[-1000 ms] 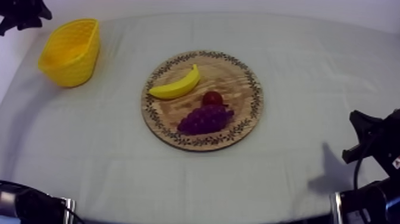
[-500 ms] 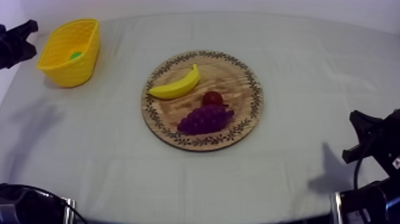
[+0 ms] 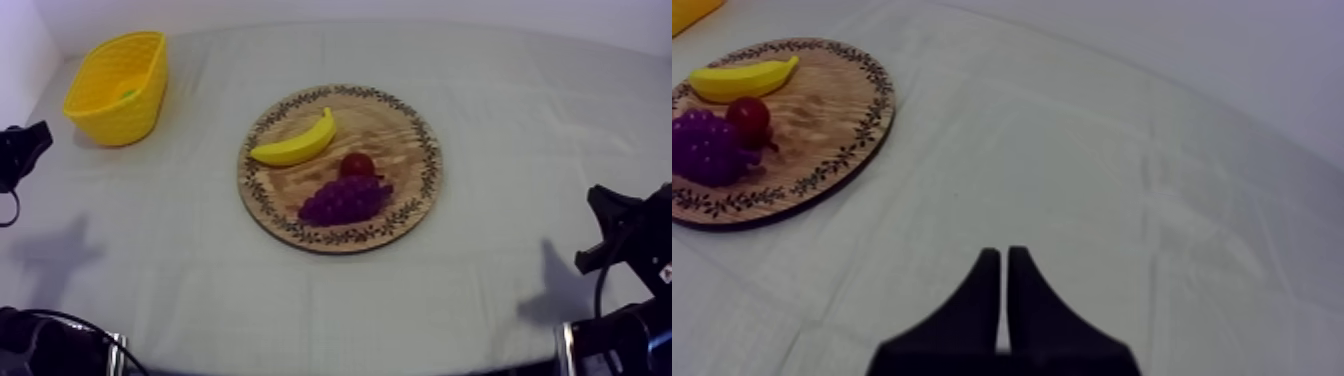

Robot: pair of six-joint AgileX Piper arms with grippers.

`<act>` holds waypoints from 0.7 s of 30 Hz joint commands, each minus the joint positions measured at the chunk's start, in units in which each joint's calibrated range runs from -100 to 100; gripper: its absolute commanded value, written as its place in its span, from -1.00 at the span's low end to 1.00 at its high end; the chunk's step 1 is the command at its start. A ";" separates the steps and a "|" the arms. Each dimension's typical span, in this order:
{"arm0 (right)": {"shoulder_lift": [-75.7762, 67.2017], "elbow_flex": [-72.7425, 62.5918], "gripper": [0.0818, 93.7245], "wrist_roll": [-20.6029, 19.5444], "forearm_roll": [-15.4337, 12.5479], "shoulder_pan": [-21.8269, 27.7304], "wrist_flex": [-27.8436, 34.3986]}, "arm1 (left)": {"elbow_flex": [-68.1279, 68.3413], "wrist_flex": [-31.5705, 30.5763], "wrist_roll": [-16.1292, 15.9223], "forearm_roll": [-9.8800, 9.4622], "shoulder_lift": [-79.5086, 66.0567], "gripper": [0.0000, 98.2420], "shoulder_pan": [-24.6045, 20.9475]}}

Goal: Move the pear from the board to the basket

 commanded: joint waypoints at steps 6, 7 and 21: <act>-0.04 0.00 -0.99 0.03 -0.01 0.01 0.01 | 18.96 -11.57 -12.04 1.69 -18.24 -1.00 -0.60; -0.04 0.00 -0.99 0.03 -0.01 0.01 0.01 | 20.88 -12.49 -12.77 1.80 -20.06 -1.00 -0.62; -0.04 0.00 -0.99 0.03 -0.01 0.01 0.01 | 31.09 -7.97 -16.91 1.46 -37.69 -0.92 -0.73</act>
